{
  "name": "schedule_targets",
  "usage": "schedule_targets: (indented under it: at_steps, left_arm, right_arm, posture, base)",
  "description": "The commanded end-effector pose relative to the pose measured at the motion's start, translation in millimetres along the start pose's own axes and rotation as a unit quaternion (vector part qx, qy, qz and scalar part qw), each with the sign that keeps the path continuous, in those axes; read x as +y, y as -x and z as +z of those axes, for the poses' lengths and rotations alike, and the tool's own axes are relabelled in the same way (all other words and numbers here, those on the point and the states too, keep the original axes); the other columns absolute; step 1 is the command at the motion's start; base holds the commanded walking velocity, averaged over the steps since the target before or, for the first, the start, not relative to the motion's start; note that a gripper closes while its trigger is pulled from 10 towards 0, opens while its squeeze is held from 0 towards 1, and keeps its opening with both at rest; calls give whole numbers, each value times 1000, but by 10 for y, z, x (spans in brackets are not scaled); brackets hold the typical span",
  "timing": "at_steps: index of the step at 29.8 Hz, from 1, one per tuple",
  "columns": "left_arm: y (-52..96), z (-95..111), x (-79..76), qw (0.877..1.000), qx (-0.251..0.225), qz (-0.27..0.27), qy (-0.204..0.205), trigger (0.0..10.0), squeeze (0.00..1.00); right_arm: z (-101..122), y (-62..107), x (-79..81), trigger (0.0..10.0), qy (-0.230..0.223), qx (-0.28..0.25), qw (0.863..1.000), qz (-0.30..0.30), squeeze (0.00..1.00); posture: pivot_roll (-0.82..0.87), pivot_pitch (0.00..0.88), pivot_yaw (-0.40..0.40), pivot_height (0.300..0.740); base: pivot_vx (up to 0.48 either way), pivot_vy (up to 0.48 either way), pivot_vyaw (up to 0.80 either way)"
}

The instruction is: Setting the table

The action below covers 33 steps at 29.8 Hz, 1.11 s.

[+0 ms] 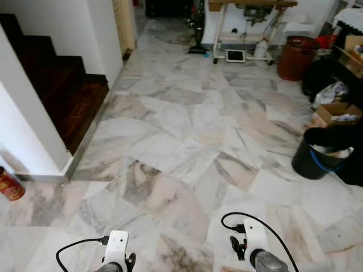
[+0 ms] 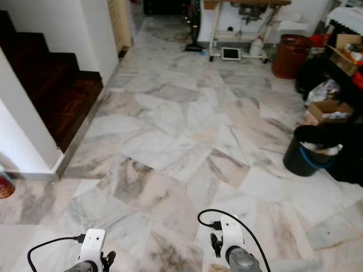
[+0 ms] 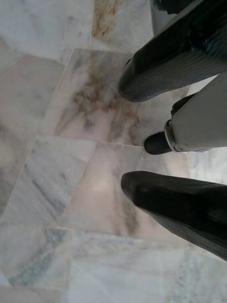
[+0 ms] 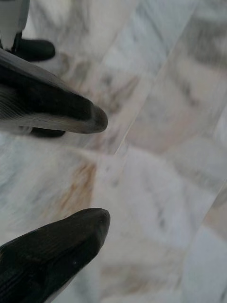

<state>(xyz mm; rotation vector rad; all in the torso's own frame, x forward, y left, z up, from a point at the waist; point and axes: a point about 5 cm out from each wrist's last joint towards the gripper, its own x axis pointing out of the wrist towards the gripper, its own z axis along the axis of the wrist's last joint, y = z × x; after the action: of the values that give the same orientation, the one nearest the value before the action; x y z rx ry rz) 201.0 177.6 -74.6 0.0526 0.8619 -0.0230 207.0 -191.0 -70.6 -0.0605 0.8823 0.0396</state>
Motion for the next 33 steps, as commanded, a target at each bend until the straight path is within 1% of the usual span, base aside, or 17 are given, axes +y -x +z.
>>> schedule_targets:
  at_steps: [1, 4, 9, 13, 19, 21, 23, 29, 33]
  left_arm:
    - [5, -19, 15, 1000, 2, 5, 6, 10000, 0]
    - [9, -34, 21, 1000, 3, 8, 12, 10000, 0]
    - [15, -51, 28, 1000, 2, 8, 12, 10000, 0]
    - [19, -72, 16, 1000, 7, 0, 4, 10000, 0]
    - [19, -75, 3, 1000, 8, -5, -3, 10000, 0]
    - [18, -67, 1, 1000, 6, -6, -11, 10000, 0]
    - [15, -53, -11, 1000, 2, -8, -22, 10000, 0]
    - [6, -22, -17, 1000, 0, -11, -18, 10000, 0]
    - [2, -6, -23, 1000, -2, -13, -10, 10000, 0]
  right_arm:
    - [-73, 20, -69, 10000, -12, 12, 1000, -18, 0]
    - [-96, 28, -98, 10000, -14, 16, 999, -24, 0]
    - [-66, 21, -90, 10000, -14, 12, 1000, -23, 0]
    - [-16, 7, -55, 10000, -11, 5, 1000, -19, 0]
    - [-12, 3, -31, 10000, -10, 5, 1000, -16, 0]
    - [-23, 4, -29, 10000, -9, 6, 1000, -15, 0]
    - [-55, 10, -26, 10000, -6, 11, 1000, -15, 0]
    - [-86, 20, -46, 10000, -5, 14, 1000, -16, 0]
    - [-101, 25, -68, 10000, -13, 16, 1000, -23, 0]
  posture:
    - [51, 0, -37, 740]
    - [58, 0, -41, 740]
    - [58, 0, -40, 740]
    - [53, 0, -36, 740]
    - [51, 0, -33, 740]
    - [48, 0, -32, 740]
    - [46, 0, -31, 740]
    - [46, 0, -35, 740]
    - [46, 0, -34, 740]
  base:
    - [0, 0, -763]
    - [0, 0, -769]
    - [0, 0, -764]
    - [0, 0, -764]
    - [0, 0, -766]
    - [0, 0, -769]
    - [0, -480, -769]
    - [0, -480, -764]
    - [0, -69, -769]
